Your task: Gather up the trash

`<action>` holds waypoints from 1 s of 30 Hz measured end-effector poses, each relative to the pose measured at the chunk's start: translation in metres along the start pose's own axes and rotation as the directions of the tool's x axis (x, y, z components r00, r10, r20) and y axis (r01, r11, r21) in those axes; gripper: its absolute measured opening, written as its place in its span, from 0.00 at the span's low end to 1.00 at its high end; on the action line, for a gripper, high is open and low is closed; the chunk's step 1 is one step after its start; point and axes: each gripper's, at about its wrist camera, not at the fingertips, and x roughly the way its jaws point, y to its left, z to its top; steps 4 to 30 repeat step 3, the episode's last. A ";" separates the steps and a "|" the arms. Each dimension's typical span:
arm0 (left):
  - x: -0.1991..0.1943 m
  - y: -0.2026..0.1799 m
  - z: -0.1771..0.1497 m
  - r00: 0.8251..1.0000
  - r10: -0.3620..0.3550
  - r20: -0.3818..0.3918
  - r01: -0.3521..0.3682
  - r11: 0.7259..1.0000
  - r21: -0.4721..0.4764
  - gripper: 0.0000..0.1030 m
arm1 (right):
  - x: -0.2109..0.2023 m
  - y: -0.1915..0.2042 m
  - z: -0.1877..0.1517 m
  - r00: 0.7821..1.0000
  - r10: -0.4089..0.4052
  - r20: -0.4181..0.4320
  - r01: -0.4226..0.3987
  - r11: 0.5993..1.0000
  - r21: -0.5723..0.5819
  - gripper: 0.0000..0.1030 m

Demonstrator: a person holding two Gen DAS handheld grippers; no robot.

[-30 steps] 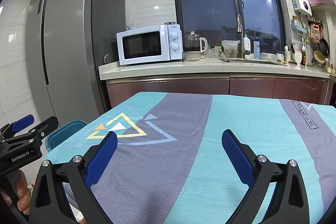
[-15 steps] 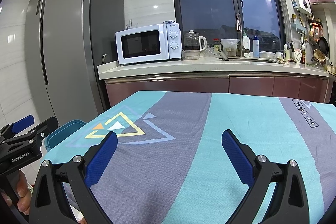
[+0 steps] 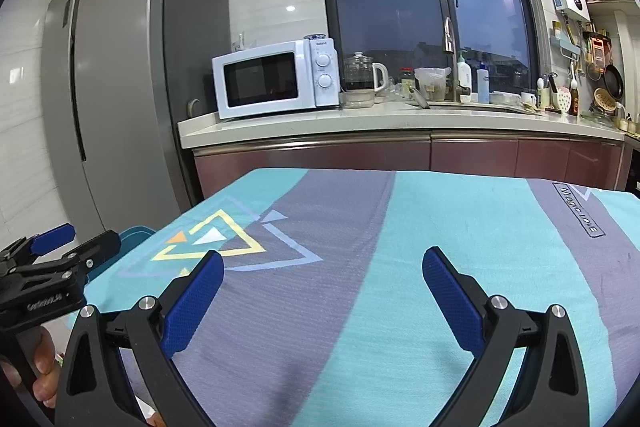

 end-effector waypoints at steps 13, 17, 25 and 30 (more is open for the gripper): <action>0.027 -0.011 0.011 0.997 -0.042 -0.063 0.043 0.999 0.020 0.95 | 0.003 -0.018 0.004 0.999 -0.044 -0.030 0.044 0.999 0.000 0.93; 0.027 -0.011 0.011 0.997 -0.042 -0.063 0.043 0.999 0.020 0.95 | 0.003 -0.018 0.004 0.999 -0.044 -0.030 0.044 0.999 0.000 0.93; 0.027 -0.011 0.011 0.997 -0.042 -0.063 0.043 0.999 0.020 0.95 | 0.003 -0.018 0.004 0.999 -0.044 -0.030 0.044 0.999 0.000 0.93; 0.027 -0.011 0.011 0.997 -0.042 -0.063 0.043 0.999 0.020 0.95 | 0.003 -0.018 0.004 0.999 -0.044 -0.030 0.044 0.999 0.000 0.93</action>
